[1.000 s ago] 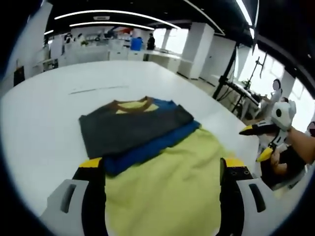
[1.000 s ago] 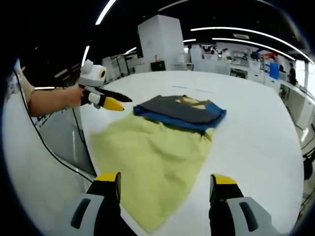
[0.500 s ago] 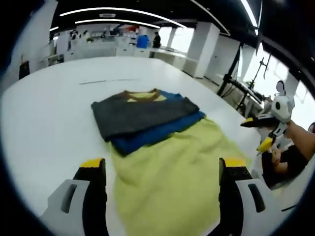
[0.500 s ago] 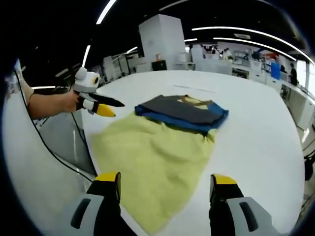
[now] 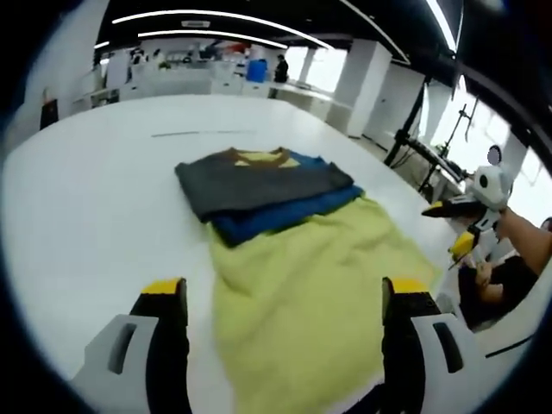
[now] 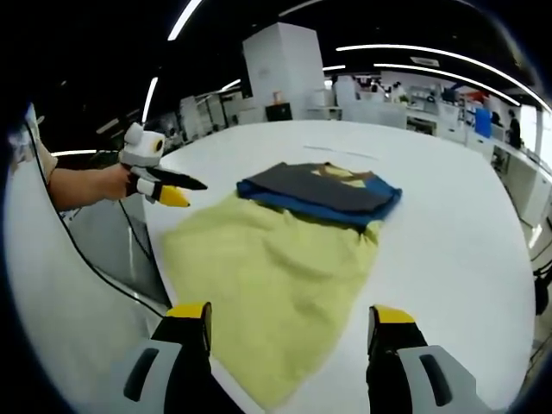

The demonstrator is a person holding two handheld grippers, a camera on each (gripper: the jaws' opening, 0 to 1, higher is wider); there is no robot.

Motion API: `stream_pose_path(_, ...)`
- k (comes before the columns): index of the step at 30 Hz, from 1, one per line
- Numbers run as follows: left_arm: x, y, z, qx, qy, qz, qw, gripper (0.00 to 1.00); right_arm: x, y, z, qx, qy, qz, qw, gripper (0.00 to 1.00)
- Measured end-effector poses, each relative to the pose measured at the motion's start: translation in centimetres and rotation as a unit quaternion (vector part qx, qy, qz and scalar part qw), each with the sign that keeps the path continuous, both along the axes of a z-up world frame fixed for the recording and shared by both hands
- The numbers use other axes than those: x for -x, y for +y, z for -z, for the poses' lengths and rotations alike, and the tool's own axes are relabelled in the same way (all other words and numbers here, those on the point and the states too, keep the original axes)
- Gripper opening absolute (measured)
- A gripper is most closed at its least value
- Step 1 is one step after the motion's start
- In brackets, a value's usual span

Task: Fold the garment on the visible template until the final outline fits inside the template.

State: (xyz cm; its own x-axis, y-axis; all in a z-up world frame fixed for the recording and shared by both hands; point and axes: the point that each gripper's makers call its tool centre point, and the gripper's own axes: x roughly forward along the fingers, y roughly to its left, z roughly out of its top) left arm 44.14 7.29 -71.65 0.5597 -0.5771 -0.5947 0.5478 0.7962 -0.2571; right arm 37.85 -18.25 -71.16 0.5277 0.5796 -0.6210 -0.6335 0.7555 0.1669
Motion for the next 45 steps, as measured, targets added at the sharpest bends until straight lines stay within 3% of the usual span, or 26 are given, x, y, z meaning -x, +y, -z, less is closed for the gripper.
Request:
stream_pose_path(22, 3.8, 3.2, 2.1, -0.012, 0.03, -0.015, 0.9994, 0.85, 0.8, 0.0, 0.7, 0.012, 0.006, 0.001, 0.9999, 0.72)
stream_pose_path(45, 6.6, 5.3, 3.0, -0.03, 0.044, -0.012, 0.9985, 0.66, 2.0, -0.2, 2.1, 0.013, 0.018, 0.002, 0.9998, 0.7)
